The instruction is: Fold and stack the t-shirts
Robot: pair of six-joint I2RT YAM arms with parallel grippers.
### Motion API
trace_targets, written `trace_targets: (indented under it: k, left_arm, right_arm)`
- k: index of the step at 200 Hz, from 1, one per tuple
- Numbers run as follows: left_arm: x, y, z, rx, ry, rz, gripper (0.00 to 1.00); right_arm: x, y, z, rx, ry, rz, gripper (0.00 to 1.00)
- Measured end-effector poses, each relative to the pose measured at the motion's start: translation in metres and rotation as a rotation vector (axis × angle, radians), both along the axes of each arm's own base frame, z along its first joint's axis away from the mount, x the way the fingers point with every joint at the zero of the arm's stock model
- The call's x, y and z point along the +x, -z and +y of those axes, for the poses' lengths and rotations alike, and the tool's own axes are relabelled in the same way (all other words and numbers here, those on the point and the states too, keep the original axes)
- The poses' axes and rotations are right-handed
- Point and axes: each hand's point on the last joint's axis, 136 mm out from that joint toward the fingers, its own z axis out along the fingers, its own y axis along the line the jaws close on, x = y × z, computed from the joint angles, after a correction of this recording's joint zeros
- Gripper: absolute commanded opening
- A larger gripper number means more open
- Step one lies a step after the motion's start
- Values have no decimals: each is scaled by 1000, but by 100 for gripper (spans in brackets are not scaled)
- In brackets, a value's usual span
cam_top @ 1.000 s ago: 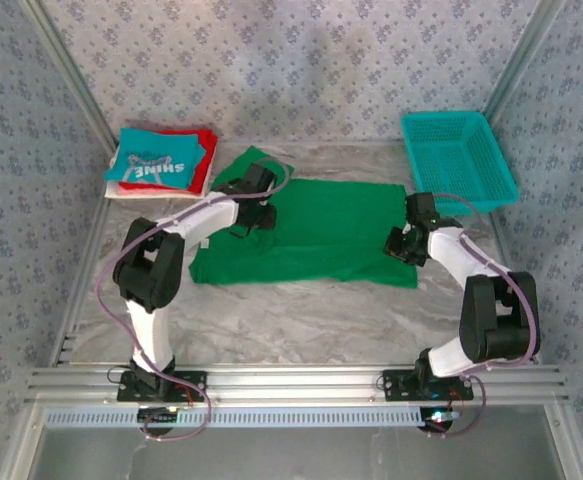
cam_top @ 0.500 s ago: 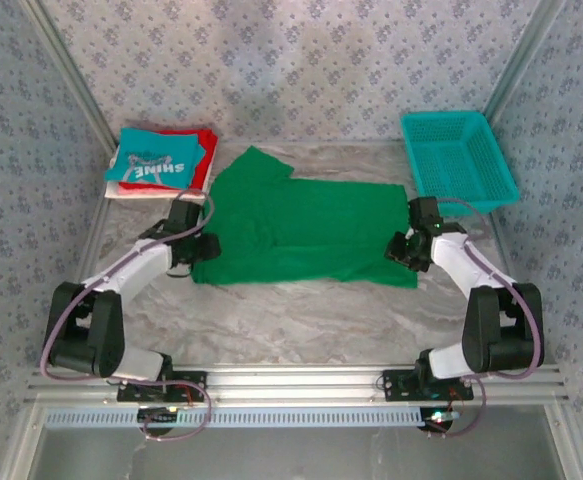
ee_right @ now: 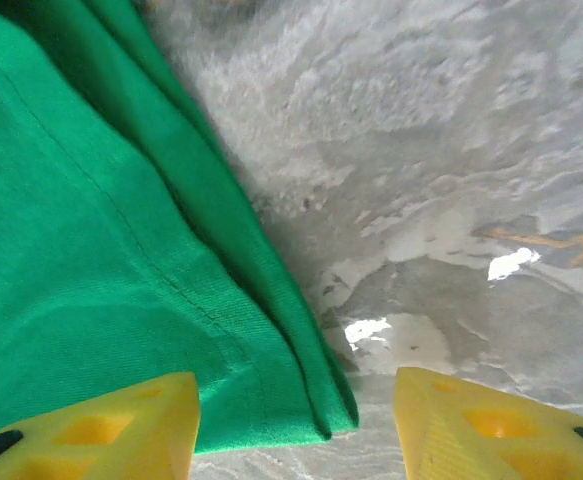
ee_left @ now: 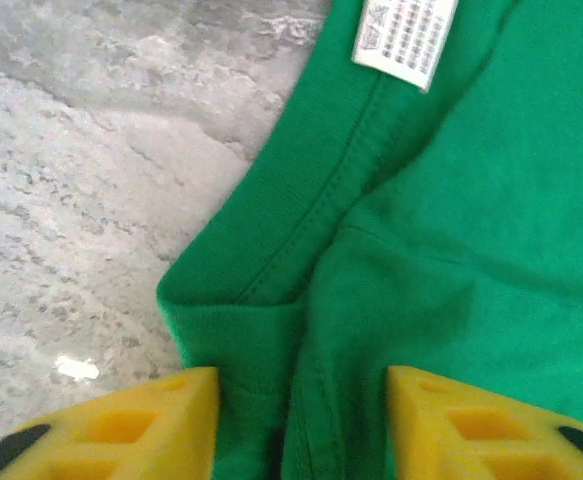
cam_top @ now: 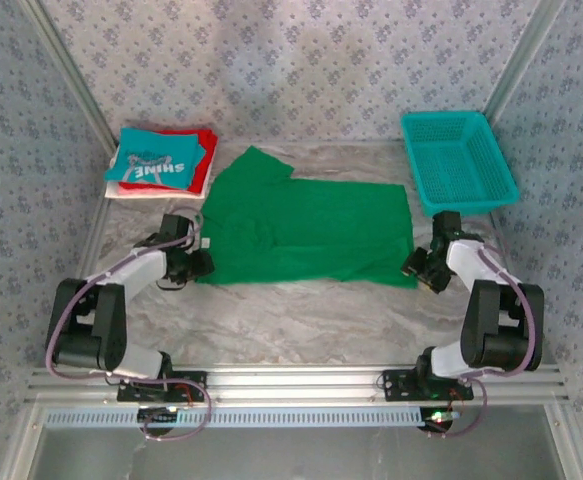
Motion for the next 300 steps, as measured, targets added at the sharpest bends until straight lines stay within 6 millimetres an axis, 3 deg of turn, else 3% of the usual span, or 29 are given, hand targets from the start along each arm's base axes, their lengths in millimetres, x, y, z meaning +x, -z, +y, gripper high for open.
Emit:
trace_targets:
  k: [15,47,53,133,171,217,228,235,245,256,275,300]
  left_arm:
    - [3,0,2,-12,-9,-6,24]
    - [6,-1,11,-23,-41,-13,4]
    - [6,-2,12,-25,-46,-15,0]
    - [4,-28,23,-45,-74,-40,1]
    - [-3,-26,20,-65,-64,-16,6]
    - [-41,-15,17,-99,-81,36,1]
    - [-49,-16,16,-113,-100,36,1]
    - [-54,-17,16,-124,-113,24,7]
    - [-62,-18,15,-142,-134,12,29]
    - [-68,-20,15,-158,-156,-5,41]
    - [-77,-25,17,-164,-195,-31,44]
    - [-73,-49,23,-152,-216,-132,44]
  right_arm:
    - [0,5,4,22,-11,7,24]
    - [2,5,4,54,-1,-8,0]
    - [3,5,3,58,10,-11,0]
    - [-2,-22,-13,57,53,-82,0]
    - [-11,-13,-12,62,60,-55,3]
    - [-33,5,-8,74,81,8,0]
    - [-36,6,-8,76,90,10,4]
    - [-38,5,-8,76,96,7,10]
    - [-40,4,-8,75,115,-4,24]
    - [-40,0,-10,63,120,-20,32]
    - [-37,-6,-14,49,136,-49,36]
    - [-26,-25,-15,8,127,-104,40]
